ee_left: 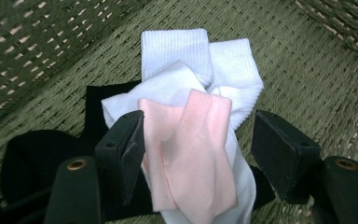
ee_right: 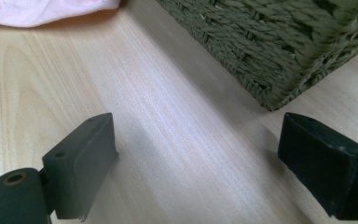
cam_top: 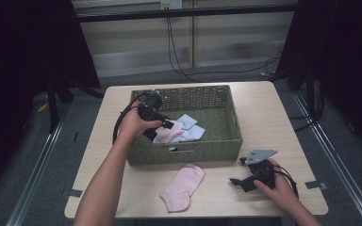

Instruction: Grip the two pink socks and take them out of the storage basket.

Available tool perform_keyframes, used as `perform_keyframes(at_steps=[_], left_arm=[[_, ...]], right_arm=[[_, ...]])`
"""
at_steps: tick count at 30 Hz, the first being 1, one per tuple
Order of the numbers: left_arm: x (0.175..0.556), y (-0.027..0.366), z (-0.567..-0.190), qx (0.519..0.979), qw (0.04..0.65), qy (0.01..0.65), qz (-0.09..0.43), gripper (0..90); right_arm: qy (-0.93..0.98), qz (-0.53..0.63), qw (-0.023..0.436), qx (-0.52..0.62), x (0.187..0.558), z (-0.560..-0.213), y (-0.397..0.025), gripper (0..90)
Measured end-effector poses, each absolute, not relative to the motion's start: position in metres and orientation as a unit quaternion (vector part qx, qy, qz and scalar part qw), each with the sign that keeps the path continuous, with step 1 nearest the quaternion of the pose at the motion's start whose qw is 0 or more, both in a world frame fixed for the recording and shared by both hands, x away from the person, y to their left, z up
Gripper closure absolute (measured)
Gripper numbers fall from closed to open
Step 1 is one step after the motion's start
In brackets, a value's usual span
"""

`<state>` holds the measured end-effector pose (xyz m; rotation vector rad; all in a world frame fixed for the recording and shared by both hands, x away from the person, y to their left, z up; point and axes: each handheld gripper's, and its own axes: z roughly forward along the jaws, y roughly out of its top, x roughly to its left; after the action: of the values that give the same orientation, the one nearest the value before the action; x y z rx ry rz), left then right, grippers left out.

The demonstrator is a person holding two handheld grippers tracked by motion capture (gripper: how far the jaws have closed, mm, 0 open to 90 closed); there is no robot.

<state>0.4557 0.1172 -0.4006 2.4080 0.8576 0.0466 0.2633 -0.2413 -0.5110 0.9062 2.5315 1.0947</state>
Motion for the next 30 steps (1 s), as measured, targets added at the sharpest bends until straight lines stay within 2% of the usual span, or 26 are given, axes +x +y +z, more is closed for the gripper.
perform_keyframes(at_steps=[2,7,16,20,25,30], left_arm=[[0.460,0.119,-0.408,0.907,0.267,0.327,0.015,36.0],[0.464,0.119,-0.417,0.896,0.274,0.349,0.011,34.3],[0.468,0.120,-0.431,0.902,0.240,0.359,-0.012,35.0],[0.468,0.120,-0.437,0.902,0.226,0.367,-0.025,44.8],[0.468,0.120,-0.437,0.900,0.207,0.382,-0.033,65.6],[0.467,0.121,-0.434,0.902,0.193,0.385,-0.036,76.3]], right_arm=[[0.865,0.374,0.117,0.312,0.263,-0.511,-0.241,10.6],[0.865,0.374,0.117,0.312,0.263,-0.511,-0.241,10.6],[0.865,0.374,0.117,0.312,0.263,-0.511,-0.241,10.6],[0.865,0.374,0.117,0.312,0.263,-0.511,-0.241,10.6],[0.865,0.374,0.117,0.312,0.263,-0.511,-0.241,10.6],[0.865,0.374,0.117,0.312,0.263,-0.511,-0.241,10.6]])
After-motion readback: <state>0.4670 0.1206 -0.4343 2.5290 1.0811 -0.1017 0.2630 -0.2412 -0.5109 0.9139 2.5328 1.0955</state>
